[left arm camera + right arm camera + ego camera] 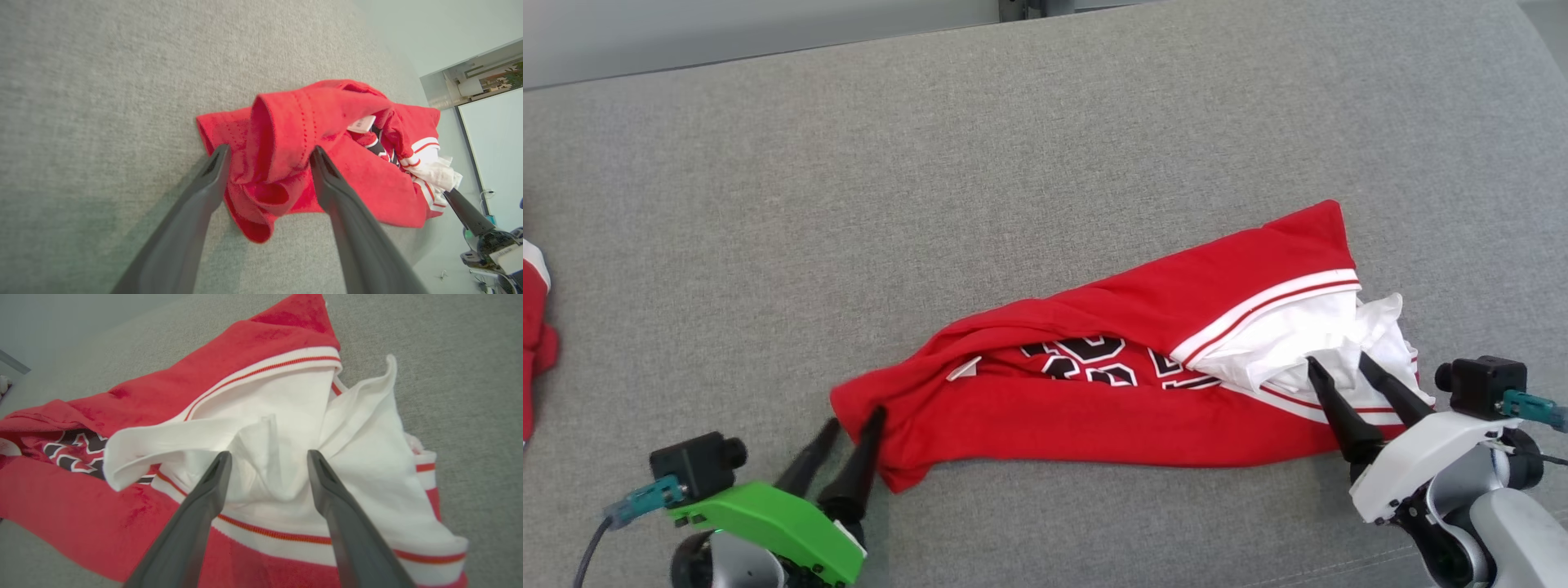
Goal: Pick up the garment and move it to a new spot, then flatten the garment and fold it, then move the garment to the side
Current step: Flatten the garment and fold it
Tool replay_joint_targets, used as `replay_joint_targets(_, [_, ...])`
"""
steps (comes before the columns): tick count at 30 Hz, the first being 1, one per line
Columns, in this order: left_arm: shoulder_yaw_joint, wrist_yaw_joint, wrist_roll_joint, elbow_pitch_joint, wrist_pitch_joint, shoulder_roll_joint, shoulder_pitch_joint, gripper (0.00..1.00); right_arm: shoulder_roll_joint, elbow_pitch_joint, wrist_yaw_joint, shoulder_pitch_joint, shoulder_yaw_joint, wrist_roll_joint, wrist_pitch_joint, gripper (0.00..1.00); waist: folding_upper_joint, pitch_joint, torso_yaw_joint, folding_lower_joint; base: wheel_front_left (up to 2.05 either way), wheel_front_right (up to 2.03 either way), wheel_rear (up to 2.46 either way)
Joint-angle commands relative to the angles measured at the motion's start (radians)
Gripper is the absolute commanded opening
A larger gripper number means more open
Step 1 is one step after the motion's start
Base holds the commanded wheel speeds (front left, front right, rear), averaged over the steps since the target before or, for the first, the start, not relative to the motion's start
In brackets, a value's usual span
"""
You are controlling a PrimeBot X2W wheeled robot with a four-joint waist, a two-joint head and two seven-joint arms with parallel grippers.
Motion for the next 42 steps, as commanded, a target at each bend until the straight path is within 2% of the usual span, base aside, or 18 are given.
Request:
replay_joint_targets(1, [0.016, 0.017, 0.057, 0.013, -0.072, 0.004, 0.013, 1.0, -0.018, 0.009, 0.0, -0.004, -0.014, -0.016, -0.008, 1.0, 0.0, -0.009, -0.004, 0.0001, 0.0, 0.0, 0.0])
replay_joint_targets(7, [0.046, 0.083, 0.269, 0.011, -0.375, -0.005, 0.064, 1.0, -0.062, -0.055, 0.0, 0.039, -0.143, -0.051, 0.012, 1.0, 0.0, -0.03, -0.01, 0.0001, 0.0, 0.0, 0.0])
replay_joint_targets(9, [0.056, 0.103, 0.308, 0.02, -0.429, -0.02, 0.068, 1.0, -0.062, -0.073, 0.0, 0.042, -0.184, -0.054, 0.049, 1.0, 0.0, -0.025, -0.006, 0.0001, 0.0, 0.0, 0.0])
replay_joint_targets(13, [0.059, 0.107, 0.389, 0.027, -0.472, -0.051, 0.033, 1.0, -0.038, -0.065, 0.0, 0.005, -0.228, -0.061, 0.118, 1.0, 0.0, -0.009, 0.011, 0.0001, 0.0, 0.0, 0.0])
replay_joint_targets(19, [0.098, 0.061, 0.47, 0.041, -0.478, -0.123, 0.009, 1.0, -0.002, 0.029, 0.0, -0.058, -0.213, -0.029, 0.172, 1.0, 0.0, 0.016, 0.047, 0.0001, 0.0, 0.0, 0.0])
replay_joint_targets(25, [0.163, 0.006, 0.523, 0.064, -0.478, -0.173, 0.003, 1.0, 0.017, 0.138, 0.0, -0.115, -0.181, -0.024, 0.166, 1.0, 0.0, 0.032, 0.081, 0.0001, 0.0, 0.0, 0.0])
replay_joint_targets(33, [0.206, -0.056, 0.569, 0.098, -0.478, -0.216, 0.003, 1.0, 0.041, 0.241, 0.002, -0.169, -0.06, 0.042, 0.183, 1.0, 0.0, 0.021, 0.096, 0.0001, 0.0, 0.0, 0.0])
replay_joint_targets(34, [0.208, -0.063, 0.571, 0.103, -0.478, -0.218, 0.004, 1.0, 0.039, 0.247, 0.002, -0.175, -0.047, 0.054, 0.18, 0.18, 0.0, 0.017, 0.096, 0.0001, 0.0, 0.0, 0.0])
replay_joint_targets(35, [0.211, -0.069, 0.573, 0.108, -0.478, -0.22, 0.006, 1.0, 0.035, 0.252, 0.002, -0.178, -0.03, 0.07, 0.178, 0.0, 0.0, 0.011, 0.096, 0.0001, 0.0, 0.0, 0.0])
replay_joint_targets(37, [0.217, -0.077, 0.576, 0.12, -0.478, -0.224, 0.009, 1.0, 0.015, 0.26, 0.001, -0.187, -0.019, 0.102, 0.164, 0.0, 0.0, -0.003, 0.093, 0.0001, 0.0, 0.0, 0.0])
replay_joint_targets(42, [0.224, -0.092, 0.562, 0.129, -0.478, -0.229, 0.024, 1.0, -0.106, 0.274, -0.001, -0.2, -0.04, 0.152, 0.132, 0.0, 0.0, -0.037, 0.079, 0.0001, 0.0, 0.0, 0.0])
